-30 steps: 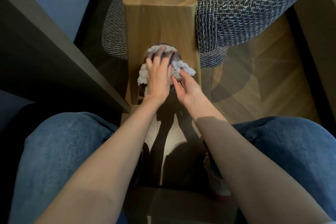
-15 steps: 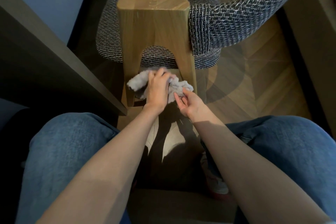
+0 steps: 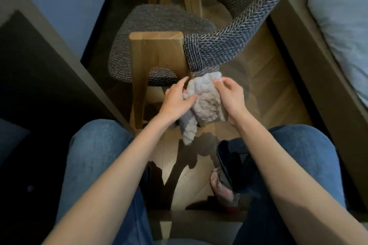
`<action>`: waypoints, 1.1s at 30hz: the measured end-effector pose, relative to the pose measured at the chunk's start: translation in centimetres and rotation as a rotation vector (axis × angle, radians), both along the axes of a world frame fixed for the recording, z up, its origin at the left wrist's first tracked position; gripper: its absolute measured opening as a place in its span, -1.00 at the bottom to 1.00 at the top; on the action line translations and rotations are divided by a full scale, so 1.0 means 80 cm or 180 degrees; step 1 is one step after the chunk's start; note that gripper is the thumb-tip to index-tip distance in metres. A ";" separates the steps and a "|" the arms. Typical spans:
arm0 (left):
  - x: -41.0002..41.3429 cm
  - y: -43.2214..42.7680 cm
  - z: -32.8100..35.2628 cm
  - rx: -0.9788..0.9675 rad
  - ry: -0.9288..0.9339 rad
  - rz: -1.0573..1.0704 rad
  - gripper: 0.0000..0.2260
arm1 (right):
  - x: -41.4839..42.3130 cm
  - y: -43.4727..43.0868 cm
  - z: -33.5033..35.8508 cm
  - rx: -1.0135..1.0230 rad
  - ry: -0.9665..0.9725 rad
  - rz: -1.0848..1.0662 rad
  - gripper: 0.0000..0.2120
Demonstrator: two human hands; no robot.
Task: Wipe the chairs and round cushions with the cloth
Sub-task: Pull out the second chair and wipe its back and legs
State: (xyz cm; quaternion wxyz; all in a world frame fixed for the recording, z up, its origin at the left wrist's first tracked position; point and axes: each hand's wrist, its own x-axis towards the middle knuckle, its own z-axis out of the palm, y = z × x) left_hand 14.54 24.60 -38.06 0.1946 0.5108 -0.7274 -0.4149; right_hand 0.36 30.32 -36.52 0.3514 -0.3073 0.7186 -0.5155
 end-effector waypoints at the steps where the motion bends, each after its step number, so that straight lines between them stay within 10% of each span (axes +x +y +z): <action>1: 0.003 0.007 0.010 -0.0029 -0.0155 -0.0173 -0.55 | 0.000 0.011 0.021 -0.0185 0.0106 0.0253 -0.90; 17: 0.077 0.113 0.151 -0.0196 0.1139 -0.0444 -0.70 | 0.018 0.098 0.183 -0.0647 0.2579 0.2325 -0.84; 33: 0.109 0.095 0.175 -0.0338 0.0405 -0.0148 -0.81 | 0.018 0.075 0.194 -0.0584 0.2738 0.1623 -0.89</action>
